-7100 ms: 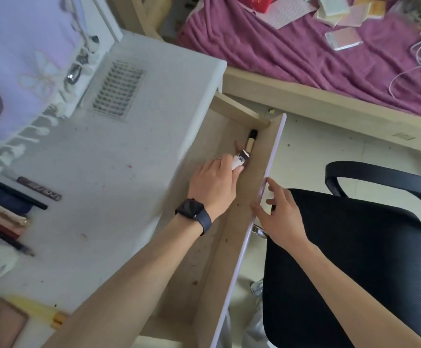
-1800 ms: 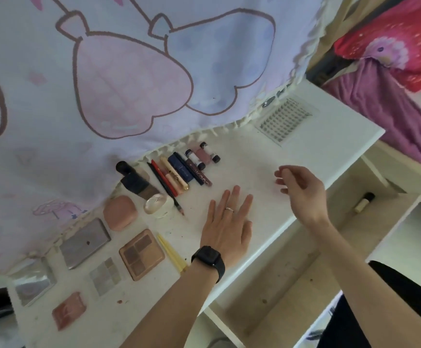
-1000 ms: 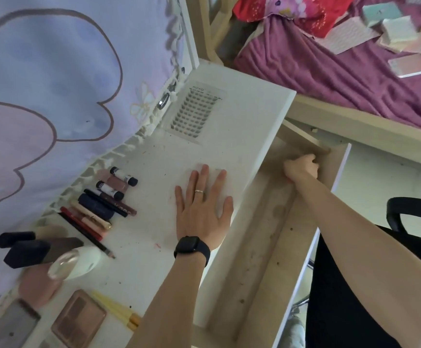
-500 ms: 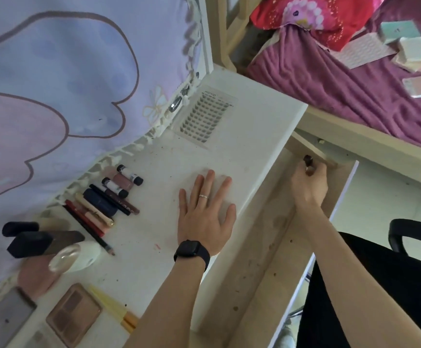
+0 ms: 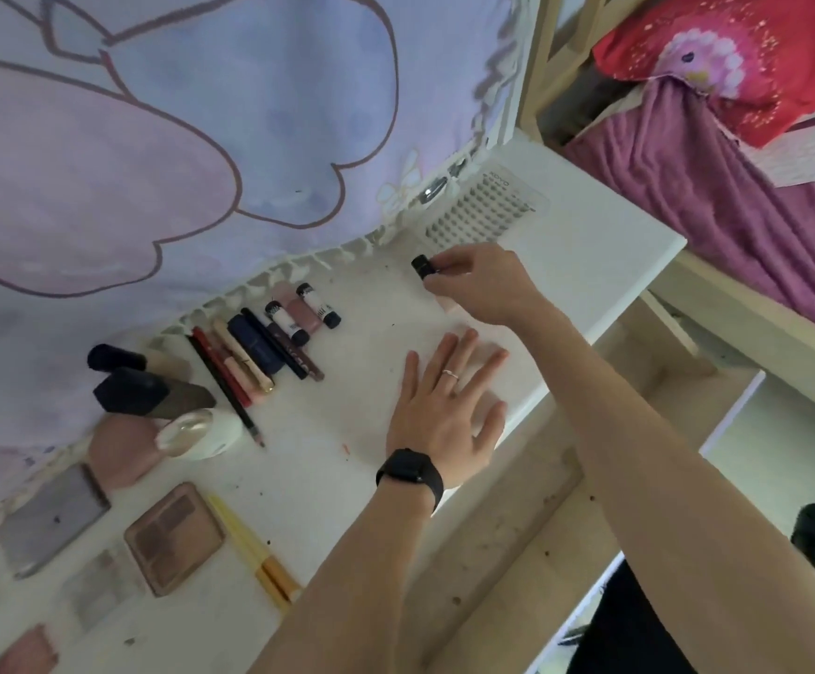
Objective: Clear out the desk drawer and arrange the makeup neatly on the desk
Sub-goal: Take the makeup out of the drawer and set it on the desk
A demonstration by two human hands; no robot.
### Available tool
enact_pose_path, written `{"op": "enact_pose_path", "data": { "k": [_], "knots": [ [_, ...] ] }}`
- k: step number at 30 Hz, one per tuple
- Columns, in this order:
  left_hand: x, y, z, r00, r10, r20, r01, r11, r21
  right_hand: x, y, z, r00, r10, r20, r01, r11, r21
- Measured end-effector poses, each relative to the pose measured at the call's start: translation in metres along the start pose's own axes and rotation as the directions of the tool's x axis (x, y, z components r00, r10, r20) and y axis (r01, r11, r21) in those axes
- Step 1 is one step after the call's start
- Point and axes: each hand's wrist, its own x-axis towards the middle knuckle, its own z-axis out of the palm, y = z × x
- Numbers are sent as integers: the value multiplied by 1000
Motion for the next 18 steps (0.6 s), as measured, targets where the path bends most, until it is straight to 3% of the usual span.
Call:
{"op": "enact_pose_path", "data": {
  "k": [4,6,13,18],
  "knots": [
    [-6,-7,-11,991,85,-101,-98,986,-135,19,-14,9,999,33,-28,-37,986,-162],
    [-16,-28,-19,981,143,-134,-158,982,-104,20,-18,14,998,50,-46,-58,980,-190],
    [-50,-72,-23,991,124,39,-127,990,67,31,-42,61,999,-8,38,16,975,-221],
    [-49,-73,-24,992,111,52,-116,989,95,42,-61,82,992,-72,104,96,964,-249]
  ]
}}
